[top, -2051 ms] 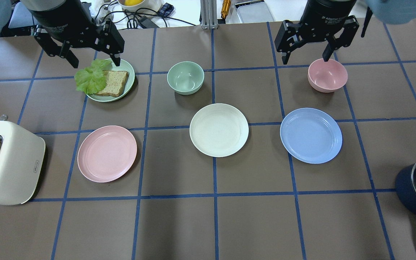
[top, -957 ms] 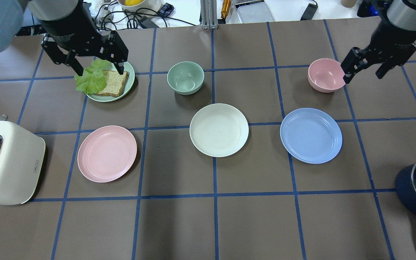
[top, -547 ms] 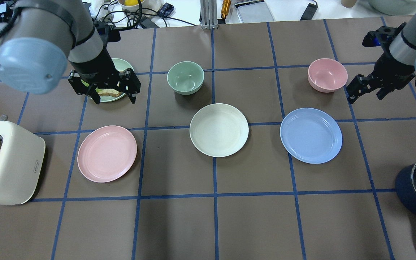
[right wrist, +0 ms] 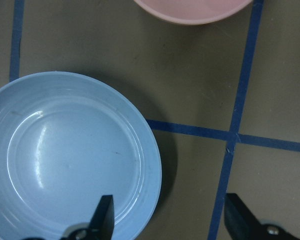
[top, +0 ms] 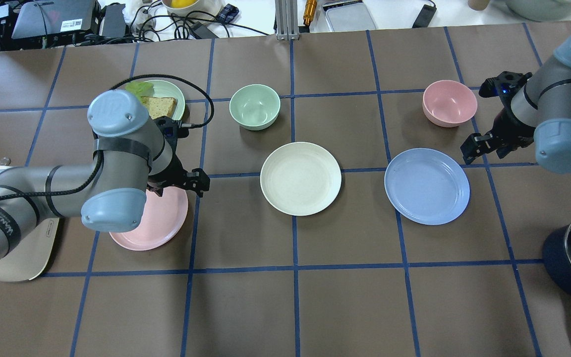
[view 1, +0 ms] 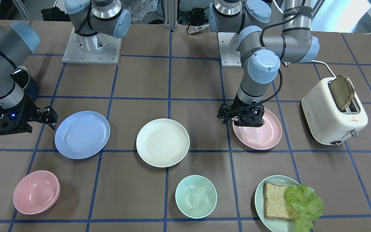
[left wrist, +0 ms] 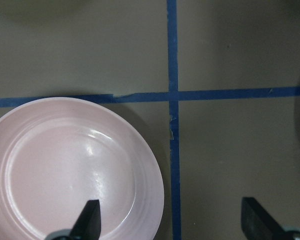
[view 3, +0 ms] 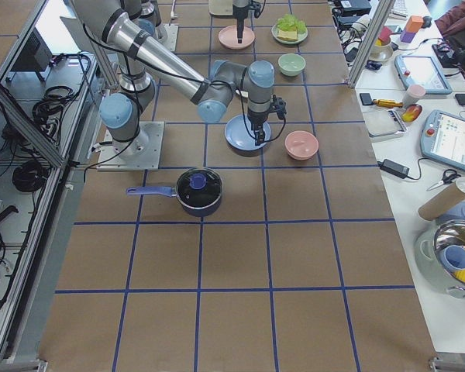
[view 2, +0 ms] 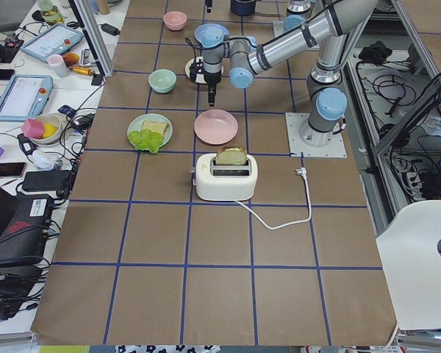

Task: Stack three plates with pink and blue
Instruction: 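Grasp the pink plate with the left gripper while the right grasps the blue plate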

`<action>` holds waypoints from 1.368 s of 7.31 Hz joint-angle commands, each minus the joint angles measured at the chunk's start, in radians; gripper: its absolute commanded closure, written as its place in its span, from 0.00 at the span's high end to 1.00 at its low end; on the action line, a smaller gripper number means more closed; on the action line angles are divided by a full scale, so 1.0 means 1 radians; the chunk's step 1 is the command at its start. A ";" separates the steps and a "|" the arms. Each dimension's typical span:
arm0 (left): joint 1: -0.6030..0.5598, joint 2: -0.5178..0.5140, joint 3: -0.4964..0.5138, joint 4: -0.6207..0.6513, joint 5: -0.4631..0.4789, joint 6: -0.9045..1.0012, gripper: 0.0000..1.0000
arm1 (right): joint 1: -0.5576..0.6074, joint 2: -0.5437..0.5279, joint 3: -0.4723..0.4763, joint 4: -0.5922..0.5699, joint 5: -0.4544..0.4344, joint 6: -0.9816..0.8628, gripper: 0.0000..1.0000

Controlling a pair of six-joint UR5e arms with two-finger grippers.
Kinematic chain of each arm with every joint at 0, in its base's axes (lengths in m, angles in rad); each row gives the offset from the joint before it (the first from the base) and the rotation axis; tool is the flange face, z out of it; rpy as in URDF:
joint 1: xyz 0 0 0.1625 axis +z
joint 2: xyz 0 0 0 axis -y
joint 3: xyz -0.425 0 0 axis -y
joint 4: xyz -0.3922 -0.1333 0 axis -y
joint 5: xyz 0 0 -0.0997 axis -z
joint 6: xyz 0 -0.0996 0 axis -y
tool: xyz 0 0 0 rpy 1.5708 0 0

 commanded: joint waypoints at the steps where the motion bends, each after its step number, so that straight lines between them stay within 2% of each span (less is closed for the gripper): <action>1: 0.001 -0.044 -0.049 0.096 -0.006 0.012 0.80 | -0.033 0.040 0.011 -0.004 0.038 0.003 0.80; 4: -0.007 -0.077 -0.049 0.094 0.002 0.009 0.52 | -0.038 0.085 0.013 -0.004 0.040 0.006 0.74; 5: -0.007 -0.078 -0.049 0.094 0.002 0.012 0.23 | -0.039 0.100 0.013 -0.005 0.040 0.008 0.74; 6: -0.007 -0.078 -0.049 0.094 0.006 0.012 0.00 | -0.041 0.110 0.013 -0.007 0.040 0.014 0.74; 7: -0.007 -0.078 -0.047 0.094 0.008 0.012 0.00 | -0.041 0.126 0.013 -0.007 0.040 0.034 0.71; 9: -0.036 -0.078 -0.043 0.100 0.084 0.009 0.00 | -0.041 0.148 0.011 -0.011 0.041 0.035 0.66; 10: -0.058 -0.069 -0.034 0.100 0.080 0.002 0.00 | -0.041 0.156 0.011 -0.016 0.040 0.040 0.64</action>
